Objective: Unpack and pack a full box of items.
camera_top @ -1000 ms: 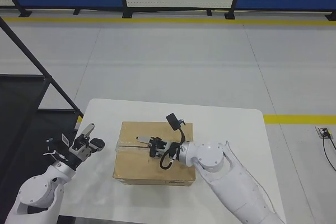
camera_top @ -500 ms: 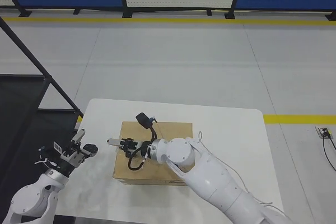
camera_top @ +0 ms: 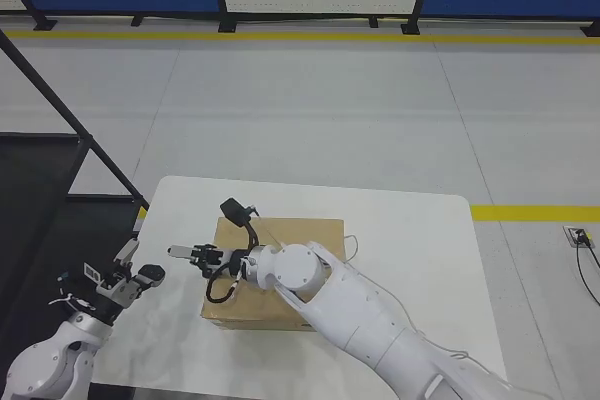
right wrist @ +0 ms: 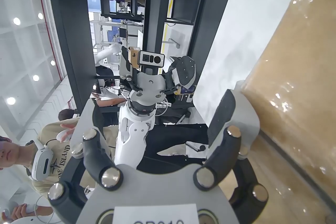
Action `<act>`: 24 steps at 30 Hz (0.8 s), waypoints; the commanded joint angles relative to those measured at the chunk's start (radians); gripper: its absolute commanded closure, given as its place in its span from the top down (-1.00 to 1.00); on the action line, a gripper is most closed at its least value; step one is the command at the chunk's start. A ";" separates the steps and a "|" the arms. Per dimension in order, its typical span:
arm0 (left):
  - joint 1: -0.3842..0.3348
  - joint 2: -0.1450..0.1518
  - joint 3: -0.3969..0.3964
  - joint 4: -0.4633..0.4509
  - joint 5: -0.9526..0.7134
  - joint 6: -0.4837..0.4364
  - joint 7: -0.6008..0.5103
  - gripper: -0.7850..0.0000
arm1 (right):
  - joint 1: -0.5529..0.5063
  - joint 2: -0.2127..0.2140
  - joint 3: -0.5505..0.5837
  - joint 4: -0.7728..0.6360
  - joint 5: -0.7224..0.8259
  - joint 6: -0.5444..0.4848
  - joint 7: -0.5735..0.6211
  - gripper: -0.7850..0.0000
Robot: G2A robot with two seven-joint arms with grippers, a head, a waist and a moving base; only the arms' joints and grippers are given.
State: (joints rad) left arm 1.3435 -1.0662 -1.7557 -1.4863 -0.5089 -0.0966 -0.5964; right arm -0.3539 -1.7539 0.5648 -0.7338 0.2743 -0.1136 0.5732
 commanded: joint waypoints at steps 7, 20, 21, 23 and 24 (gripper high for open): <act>-0.015 0.001 0.007 0.006 0.009 0.008 -0.013 1.00 | 0.021 -0.028 0.017 0.081 0.009 0.022 0.008 1.00; -0.019 0.001 0.021 0.003 0.020 0.005 -0.008 1.00 | 0.002 -0.021 0.081 0.109 -0.010 0.012 0.037 1.00; -0.019 0.001 0.023 0.002 0.022 0.005 -0.009 1.00 | 0.000 -0.018 0.088 0.106 -0.014 0.010 0.036 1.00; -0.018 0.000 0.024 -0.001 0.023 0.006 -0.008 1.00 | -0.004 -0.011 0.104 0.096 -0.025 0.007 0.034 1.00; -0.017 0.001 0.025 -0.003 0.025 0.007 -0.006 1.00 | -0.007 -0.006 0.113 0.089 -0.031 0.005 0.033 1.00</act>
State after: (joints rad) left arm 1.3259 -1.0657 -1.7314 -1.4873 -0.4859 -0.0906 -0.6037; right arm -0.3580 -1.7644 0.6685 -0.6380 0.2489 -0.1071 0.6070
